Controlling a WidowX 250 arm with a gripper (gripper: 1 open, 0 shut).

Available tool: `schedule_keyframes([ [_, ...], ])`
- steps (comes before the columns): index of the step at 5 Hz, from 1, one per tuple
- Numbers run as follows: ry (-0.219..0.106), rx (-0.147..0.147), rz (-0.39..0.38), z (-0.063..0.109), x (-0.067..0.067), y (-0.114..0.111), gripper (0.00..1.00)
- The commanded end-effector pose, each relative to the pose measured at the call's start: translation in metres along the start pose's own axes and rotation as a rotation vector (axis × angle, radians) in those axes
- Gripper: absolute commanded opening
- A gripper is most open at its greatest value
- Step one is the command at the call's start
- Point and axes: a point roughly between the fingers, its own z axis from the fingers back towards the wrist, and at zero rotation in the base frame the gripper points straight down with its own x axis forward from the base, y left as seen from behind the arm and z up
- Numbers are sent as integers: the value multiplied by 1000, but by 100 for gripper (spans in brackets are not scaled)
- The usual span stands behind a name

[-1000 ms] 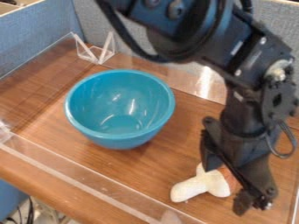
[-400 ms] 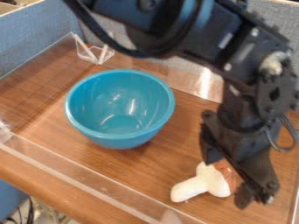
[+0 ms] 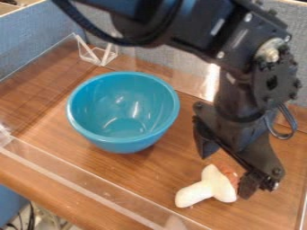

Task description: Remove the mushroom from inside the blue bowl and put it on the table

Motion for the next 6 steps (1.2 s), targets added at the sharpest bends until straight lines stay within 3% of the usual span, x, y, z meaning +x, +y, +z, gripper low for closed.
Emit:
schedule_keyframes([
  [1, -41, -26, -37, 8, 3, -1, 100],
  [3, -50, -56, -111, 12, -4, 4, 100],
  [4, -54, -42, -61, 3, 5, 6, 100],
  [6, -57, -15, 35, 19, 1, 3, 100],
])
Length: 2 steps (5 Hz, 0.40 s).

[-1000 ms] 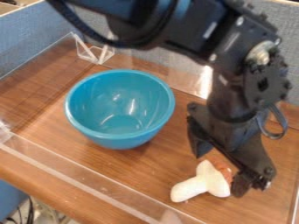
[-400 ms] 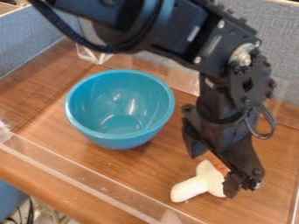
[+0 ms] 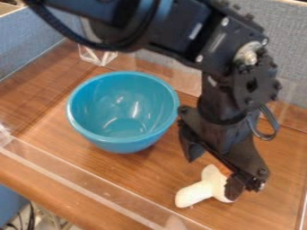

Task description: Remove the mushroom from inside the blue bowl and put it on the table

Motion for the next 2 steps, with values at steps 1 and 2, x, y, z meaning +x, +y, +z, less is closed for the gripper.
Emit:
schedule_keyframes([
  [1, -62, -4, 33, 10, 9, -2, 100],
  [2, -62, 0, 54, 4, 4, -5, 100],
])
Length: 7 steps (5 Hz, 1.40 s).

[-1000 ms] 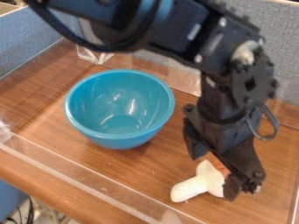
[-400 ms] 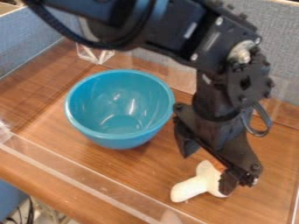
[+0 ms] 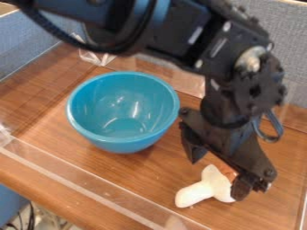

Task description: Remove the mushroom from inside the blue bowl and put it on the table

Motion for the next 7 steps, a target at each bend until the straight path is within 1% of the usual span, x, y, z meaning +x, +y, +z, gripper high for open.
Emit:
schedule_keyframes([
  [1, -26, -11, 20, 2, 0, 2, 100],
  [3, -47, 3, 60, 0, 2, 12, 100],
  [5, -65, -63, -85, 4, 10, 5, 100],
  [6, -75, -70, -106, 15, 12, 1, 100],
  [7, -72, -76, -127, 24, 13, -4, 100],
])
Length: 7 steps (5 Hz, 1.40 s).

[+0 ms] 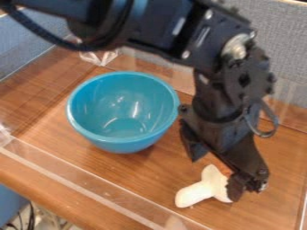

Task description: Remove the mushroom from inside the blue bowl and put it on the table

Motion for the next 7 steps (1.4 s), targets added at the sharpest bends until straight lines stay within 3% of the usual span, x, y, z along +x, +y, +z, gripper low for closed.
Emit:
schedule_keyframes([
  [1, -45, -13, -18, 12, 4, 4, 100],
  [2, -35, -20, -34, 8, -5, 10, 100],
  [4, -14, -17, -57, 13, 11, 4, 100],
  [5, 5, -20, -71, 10, 16, 1, 100],
  [6, 15, -33, -94, -4, 16, -13, 100],
  [7, 18, -43, -105, -15, 16, -22, 0],
])
